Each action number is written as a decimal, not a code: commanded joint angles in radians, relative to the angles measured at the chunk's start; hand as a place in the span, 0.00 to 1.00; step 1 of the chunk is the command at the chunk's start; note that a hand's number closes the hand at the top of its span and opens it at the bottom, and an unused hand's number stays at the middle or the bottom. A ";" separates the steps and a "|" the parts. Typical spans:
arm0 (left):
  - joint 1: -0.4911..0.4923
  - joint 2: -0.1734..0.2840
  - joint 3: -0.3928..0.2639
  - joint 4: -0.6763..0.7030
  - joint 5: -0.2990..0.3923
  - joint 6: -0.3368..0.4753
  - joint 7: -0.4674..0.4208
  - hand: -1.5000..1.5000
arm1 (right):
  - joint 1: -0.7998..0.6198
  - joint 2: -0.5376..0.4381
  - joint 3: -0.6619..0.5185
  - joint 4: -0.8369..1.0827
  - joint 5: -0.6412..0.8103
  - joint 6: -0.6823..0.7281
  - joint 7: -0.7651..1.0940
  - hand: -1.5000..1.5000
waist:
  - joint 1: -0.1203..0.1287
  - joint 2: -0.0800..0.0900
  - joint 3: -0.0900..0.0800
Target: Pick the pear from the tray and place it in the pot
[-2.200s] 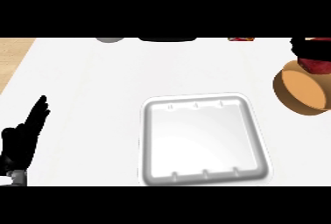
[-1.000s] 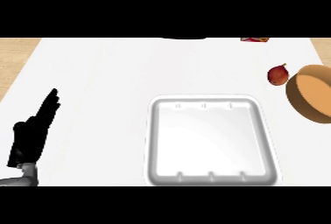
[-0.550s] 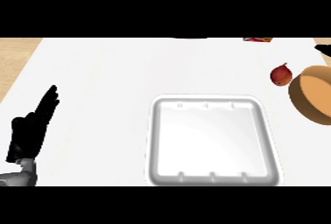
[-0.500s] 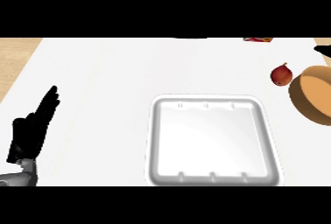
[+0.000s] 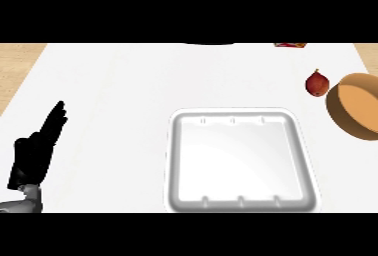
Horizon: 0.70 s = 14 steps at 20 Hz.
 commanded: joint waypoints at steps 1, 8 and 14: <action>0.013 -0.004 0.013 0.020 0.001 0.003 -0.022 0.50 | -0.011 -0.009 -0.091 0.015 -0.091 0.024 -0.039 0.00 | -0.011 -0.006 -0.002; 0.037 0.009 0.029 -0.021 0.014 -0.019 0.008 0.50 | 0.081 -0.087 -0.153 0.055 -0.171 0.256 -0.111 0.00 | -0.024 -0.012 -0.002; 0.087 -0.013 0.029 -0.043 -0.020 0.013 -0.010 0.50 | 0.204 -0.179 -0.197 0.042 -0.233 0.394 -0.159 0.00 | -0.039 -0.017 -0.003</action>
